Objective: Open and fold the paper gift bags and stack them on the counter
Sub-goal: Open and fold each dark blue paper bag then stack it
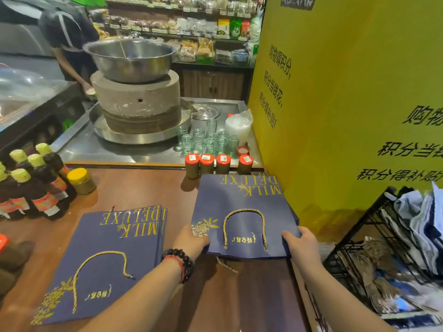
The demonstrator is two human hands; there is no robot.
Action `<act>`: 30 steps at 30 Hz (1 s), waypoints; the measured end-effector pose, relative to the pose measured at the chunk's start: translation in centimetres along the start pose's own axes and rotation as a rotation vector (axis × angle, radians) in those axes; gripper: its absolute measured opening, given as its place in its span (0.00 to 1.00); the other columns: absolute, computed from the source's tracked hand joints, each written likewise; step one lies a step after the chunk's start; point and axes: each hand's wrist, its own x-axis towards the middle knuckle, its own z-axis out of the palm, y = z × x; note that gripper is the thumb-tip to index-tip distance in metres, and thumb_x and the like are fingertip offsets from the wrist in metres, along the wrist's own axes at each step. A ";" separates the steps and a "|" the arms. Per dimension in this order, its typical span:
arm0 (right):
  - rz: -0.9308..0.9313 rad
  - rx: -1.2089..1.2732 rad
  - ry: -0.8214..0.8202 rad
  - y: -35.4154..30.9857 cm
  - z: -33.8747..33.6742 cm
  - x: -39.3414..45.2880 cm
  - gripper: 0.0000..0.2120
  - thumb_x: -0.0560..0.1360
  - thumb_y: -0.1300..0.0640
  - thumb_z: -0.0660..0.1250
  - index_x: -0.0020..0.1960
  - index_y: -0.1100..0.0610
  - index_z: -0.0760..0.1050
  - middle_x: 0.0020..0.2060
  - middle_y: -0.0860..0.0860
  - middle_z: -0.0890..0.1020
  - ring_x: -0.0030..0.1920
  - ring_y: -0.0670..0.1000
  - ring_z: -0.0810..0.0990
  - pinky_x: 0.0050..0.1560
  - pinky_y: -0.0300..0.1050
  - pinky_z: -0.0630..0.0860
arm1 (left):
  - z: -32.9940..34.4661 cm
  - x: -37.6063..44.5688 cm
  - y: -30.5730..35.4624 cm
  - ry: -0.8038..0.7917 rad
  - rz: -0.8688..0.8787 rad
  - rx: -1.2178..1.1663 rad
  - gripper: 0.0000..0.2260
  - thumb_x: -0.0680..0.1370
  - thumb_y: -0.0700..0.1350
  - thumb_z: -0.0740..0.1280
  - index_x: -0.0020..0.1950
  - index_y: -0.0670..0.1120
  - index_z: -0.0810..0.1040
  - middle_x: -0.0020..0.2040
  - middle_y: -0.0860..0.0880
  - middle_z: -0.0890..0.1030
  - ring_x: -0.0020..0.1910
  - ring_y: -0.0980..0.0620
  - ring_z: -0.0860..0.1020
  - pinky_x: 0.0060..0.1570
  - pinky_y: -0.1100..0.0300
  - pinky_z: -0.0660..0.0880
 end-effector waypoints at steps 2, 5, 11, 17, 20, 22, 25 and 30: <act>0.017 -0.065 0.010 -0.5 0.0 2.8 0.02 0.74 0.60 0.68 0.42 0.56 0.76 0.40 0.52 0.83 0.40 0.54 0.80 0.42 0.49 0.74 | 1.0 1.9 1.2 -0.033 -0.043 0.025 0.10 0.70 0.35 0.69 0.35 0.46 0.70 0.31 0.50 0.73 0.34 0.48 0.71 0.32 0.62 0.68; 0.016 -0.155 -0.025 -1.3 -0.1 6.8 0.00 0.75 0.59 0.67 0.45 0.55 0.76 0.40 0.52 0.82 0.39 0.53 0.78 0.36 0.45 0.70 | 2.7 5.7 1.7 -0.052 -0.093 0.063 0.12 0.59 0.46 0.69 0.41 0.46 0.76 0.39 0.48 0.80 0.41 0.46 0.79 0.43 0.56 0.78; 0.052 -0.281 -0.110 -1.1 0.9 13.3 0.09 0.79 0.58 0.64 0.56 0.60 0.77 0.49 0.58 0.81 0.44 0.55 0.73 0.38 0.45 0.66 | 5.5 12.5 0.3 -0.009 -0.210 0.287 0.24 0.56 0.60 0.65 0.48 0.50 0.77 0.48 0.49 0.81 0.48 0.45 0.79 0.48 0.54 0.76; 0.149 -0.466 -0.123 0.3 2.2 17.8 0.18 0.80 0.50 0.62 0.62 0.61 0.75 0.57 0.63 0.80 0.57 0.63 0.77 0.50 0.50 0.70 | 7.8 14.9 1.0 0.014 -0.255 0.428 0.21 0.65 0.60 0.63 0.53 0.50 0.73 0.56 0.45 0.77 0.57 0.39 0.74 0.54 0.55 0.71; 0.123 -0.450 -0.158 0.9 2.7 19.0 0.16 0.80 0.51 0.62 0.63 0.60 0.75 0.57 0.62 0.80 0.57 0.63 0.77 0.48 0.49 0.67 | 8.6 15.9 0.9 0.021 -0.288 0.437 0.17 0.72 0.56 0.65 0.57 0.50 0.71 0.59 0.44 0.74 0.60 0.39 0.72 0.57 0.54 0.69; 0.114 -0.453 -0.177 1.1 2.9 19.4 0.15 0.79 0.52 0.62 0.62 0.60 0.75 0.56 0.61 0.80 0.57 0.63 0.77 0.47 0.48 0.66 | 8.9 16.3 0.8 0.019 -0.299 0.463 0.19 0.74 0.55 0.64 0.62 0.49 0.69 0.62 0.43 0.72 0.62 0.39 0.70 0.59 0.54 0.68; 0.128 -0.495 -0.181 1.4 3.1 20.0 0.16 0.79 0.51 0.62 0.61 0.60 0.74 0.55 0.61 0.80 0.57 0.63 0.77 0.51 0.51 0.69 | 9.2 16.5 0.6 0.032 -0.310 0.484 0.23 0.75 0.55 0.63 0.66 0.46 0.67 0.65 0.43 0.70 0.63 0.39 0.68 0.60 0.53 0.66; -0.022 -0.684 -0.117 0.9 3.3 19.5 0.19 0.74 0.51 0.63 0.63 0.56 0.73 0.58 0.58 0.77 0.58 0.62 0.75 0.57 0.55 0.74 | 8.6 16.5 0.7 0.023 -0.238 0.545 0.29 0.75 0.57 0.61 0.73 0.47 0.60 0.69 0.44 0.66 0.67 0.40 0.63 0.63 0.52 0.64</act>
